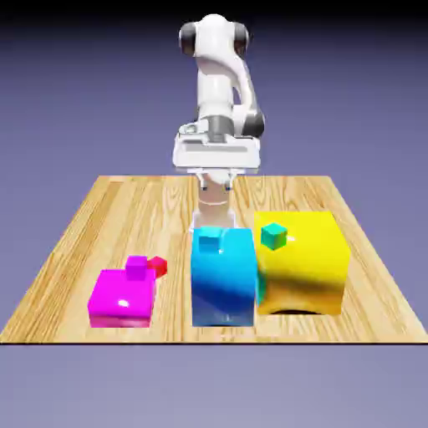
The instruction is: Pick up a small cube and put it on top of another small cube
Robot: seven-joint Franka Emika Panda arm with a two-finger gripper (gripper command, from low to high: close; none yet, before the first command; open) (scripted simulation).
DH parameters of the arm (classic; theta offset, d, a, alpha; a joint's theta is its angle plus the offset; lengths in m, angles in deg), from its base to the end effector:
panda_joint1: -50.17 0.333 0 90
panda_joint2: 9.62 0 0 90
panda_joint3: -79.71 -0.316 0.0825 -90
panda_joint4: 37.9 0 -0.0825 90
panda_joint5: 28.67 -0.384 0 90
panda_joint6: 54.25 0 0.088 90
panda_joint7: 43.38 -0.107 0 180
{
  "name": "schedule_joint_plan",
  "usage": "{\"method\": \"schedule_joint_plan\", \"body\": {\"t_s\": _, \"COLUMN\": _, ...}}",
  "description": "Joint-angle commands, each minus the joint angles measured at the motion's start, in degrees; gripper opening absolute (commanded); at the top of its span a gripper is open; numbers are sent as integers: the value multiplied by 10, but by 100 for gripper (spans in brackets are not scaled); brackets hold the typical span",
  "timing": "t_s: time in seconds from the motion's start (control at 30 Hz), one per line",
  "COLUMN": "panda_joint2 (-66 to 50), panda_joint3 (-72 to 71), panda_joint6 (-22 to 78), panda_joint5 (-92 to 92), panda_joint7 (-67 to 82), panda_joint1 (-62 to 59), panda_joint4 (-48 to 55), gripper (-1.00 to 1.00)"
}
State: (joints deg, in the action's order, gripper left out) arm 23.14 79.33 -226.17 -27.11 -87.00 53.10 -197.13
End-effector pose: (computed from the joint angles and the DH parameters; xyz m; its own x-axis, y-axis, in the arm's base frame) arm 0.3934 0.0248 0.4691 0.5559 -0.6377 0.5332 -0.4292 -0.7695 -0.4729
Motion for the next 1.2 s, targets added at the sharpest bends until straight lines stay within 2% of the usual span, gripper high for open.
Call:
{"method": "schedule_joint_plan", "body": {"t_s": 0.0, "panda_joint2": -2, "panda_joint3": 21, "panda_joint6": 21, "panda_joint5": 16, "panda_joint7": -9, "panda_joint1": 15, "panda_joint4": 9, "gripper": 0}}
{"method": "schedule_joint_plan", "body": {"t_s": 0.27, "panda_joint2": -17, "panda_joint3": 187, "panda_joint6": 189, "panda_joint5": 142, "panda_joint7": -80, "panda_joint1": 131, "panda_joint4": 78, "gripper": 0}}
{"method": "schedule_joint_plan", "body": {"t_s": 0.87, "panda_joint2": -233, "panda_joint3": 560, "panda_joint6": 525, "panda_joint5": 160, "panda_joint7": -195, "panda_joint1": 335, "panda_joint4": 173, "gripper": 0}}
{"method": "schedule_joint_plan", "body": {"t_s": 1.17, "panda_joint2": -405, "panda_joint3": 644, "panda_joint6": 628, "panda_joint5": -57, "panda_joint7": -184, "panda_joint1": 338, "panda_joint4": 157, "gripper": 0}}
